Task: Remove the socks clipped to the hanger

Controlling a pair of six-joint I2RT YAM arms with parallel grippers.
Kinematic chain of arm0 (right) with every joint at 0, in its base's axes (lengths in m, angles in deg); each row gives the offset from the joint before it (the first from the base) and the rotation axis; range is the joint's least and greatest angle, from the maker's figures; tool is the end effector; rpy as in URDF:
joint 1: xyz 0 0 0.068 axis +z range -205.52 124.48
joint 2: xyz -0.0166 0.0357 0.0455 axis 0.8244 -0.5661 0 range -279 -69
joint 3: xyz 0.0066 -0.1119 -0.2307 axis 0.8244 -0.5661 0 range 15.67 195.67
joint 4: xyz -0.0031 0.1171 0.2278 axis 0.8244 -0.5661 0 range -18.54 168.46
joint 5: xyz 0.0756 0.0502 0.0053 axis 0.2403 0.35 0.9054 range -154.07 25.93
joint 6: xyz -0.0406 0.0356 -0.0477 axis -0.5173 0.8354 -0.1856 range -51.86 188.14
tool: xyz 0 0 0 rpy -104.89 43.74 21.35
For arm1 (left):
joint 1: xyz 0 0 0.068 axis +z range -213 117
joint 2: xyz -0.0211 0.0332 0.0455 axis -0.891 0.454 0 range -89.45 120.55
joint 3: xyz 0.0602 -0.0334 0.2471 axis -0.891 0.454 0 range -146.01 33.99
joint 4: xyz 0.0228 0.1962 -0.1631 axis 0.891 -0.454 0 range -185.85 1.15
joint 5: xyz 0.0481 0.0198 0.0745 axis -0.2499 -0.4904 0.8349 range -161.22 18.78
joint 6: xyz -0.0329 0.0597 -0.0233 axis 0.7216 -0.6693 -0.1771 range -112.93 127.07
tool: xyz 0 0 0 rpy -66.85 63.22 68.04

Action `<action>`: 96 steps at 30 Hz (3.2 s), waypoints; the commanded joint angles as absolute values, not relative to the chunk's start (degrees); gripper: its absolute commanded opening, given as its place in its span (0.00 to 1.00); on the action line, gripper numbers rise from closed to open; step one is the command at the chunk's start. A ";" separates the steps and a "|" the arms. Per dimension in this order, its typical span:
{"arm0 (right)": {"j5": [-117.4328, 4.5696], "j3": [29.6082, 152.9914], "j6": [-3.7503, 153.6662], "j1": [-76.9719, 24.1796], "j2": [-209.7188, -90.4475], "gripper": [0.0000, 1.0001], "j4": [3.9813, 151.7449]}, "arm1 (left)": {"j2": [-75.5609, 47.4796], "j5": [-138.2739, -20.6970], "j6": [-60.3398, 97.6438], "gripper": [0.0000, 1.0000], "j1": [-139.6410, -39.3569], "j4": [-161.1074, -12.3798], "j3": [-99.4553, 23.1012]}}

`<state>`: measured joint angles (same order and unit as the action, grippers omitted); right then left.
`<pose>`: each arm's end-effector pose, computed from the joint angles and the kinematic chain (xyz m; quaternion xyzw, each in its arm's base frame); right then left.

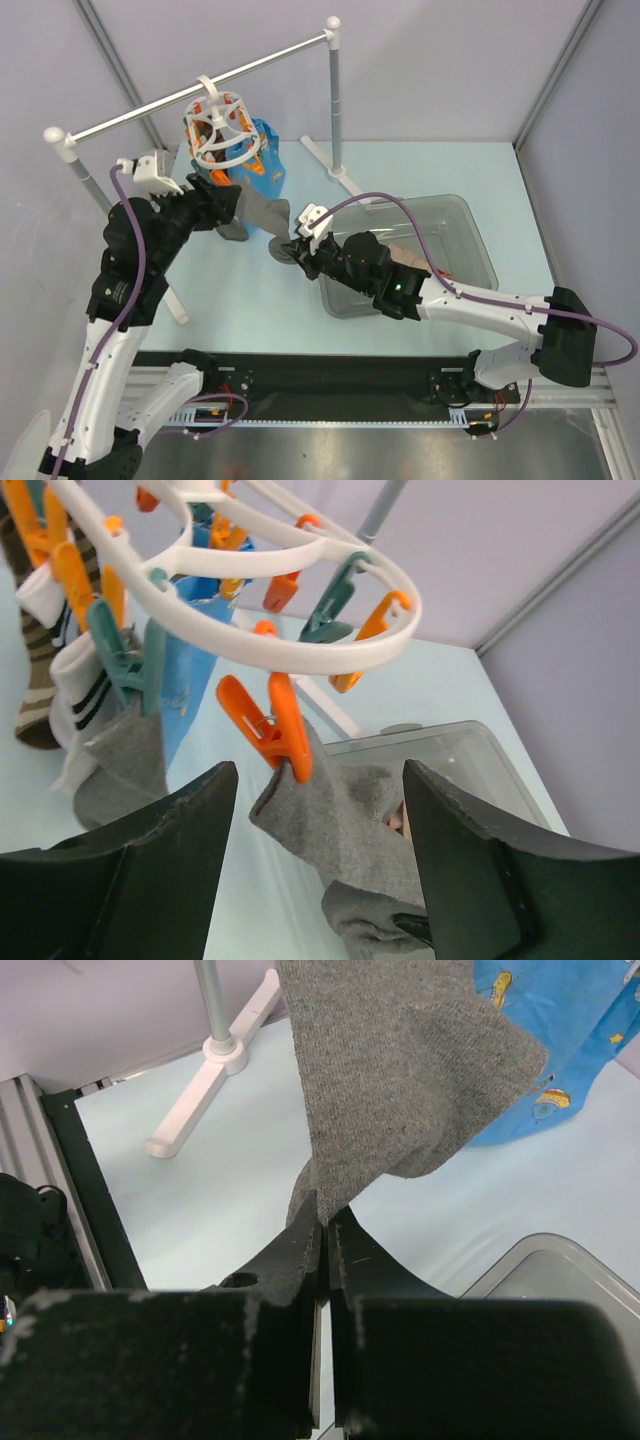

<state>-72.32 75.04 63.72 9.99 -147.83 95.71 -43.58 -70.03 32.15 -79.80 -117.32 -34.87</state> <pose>0.1530 0.3156 0.3277 -0.3711 0.6175 0.3068 0.6220 0.1705 -0.0501 0.4268 -0.0604 0.7376 -0.2331 0.6308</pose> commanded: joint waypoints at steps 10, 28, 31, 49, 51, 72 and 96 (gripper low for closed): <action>-68.20 74.64 65.68 7.23 -143.89 0.00 96.39 | -43.83 -85.19 30.54 0.71 -72.85 -106.08 -30.08; -67.85 74.46 65.77 6.79 -143.45 0.00 95.77 | -42.08 -91.79 33.00 0.68 -66.60 -97.81 -26.48; -67.76 74.46 65.86 6.79 -143.44 0.00 95.86 | -41.46 -92.23 33.26 0.67 -66.43 -97.02 -25.95; -67.85 73.32 66.03 6.70 -142.92 0.00 96.12 | -41.72 -93.11 34.84 0.36 -65.72 -92.54 -24.63; -67.85 73.32 66.03 6.70 -142.92 0.00 96.12 | -41.55 -93.20 35.11 0.23 -65.72 -92.71 -24.63; -95.62 65.35 93.87 -9.01 -128.44 0.01 54.42 | -40.32 -95.39 35.02 0.02 -65.72 -96.67 -28.40; -66.36 67.33 66.32 0.89 -144.45 0.86 110.16 | -41.20 -97.15 35.64 0.13 -65.72 -99.48 -29.46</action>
<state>-71.45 61.79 74.38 -1.92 -137.84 94.05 -40.39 -95.21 35.54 -66.31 -98.19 -26.58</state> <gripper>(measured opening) 0.852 0.129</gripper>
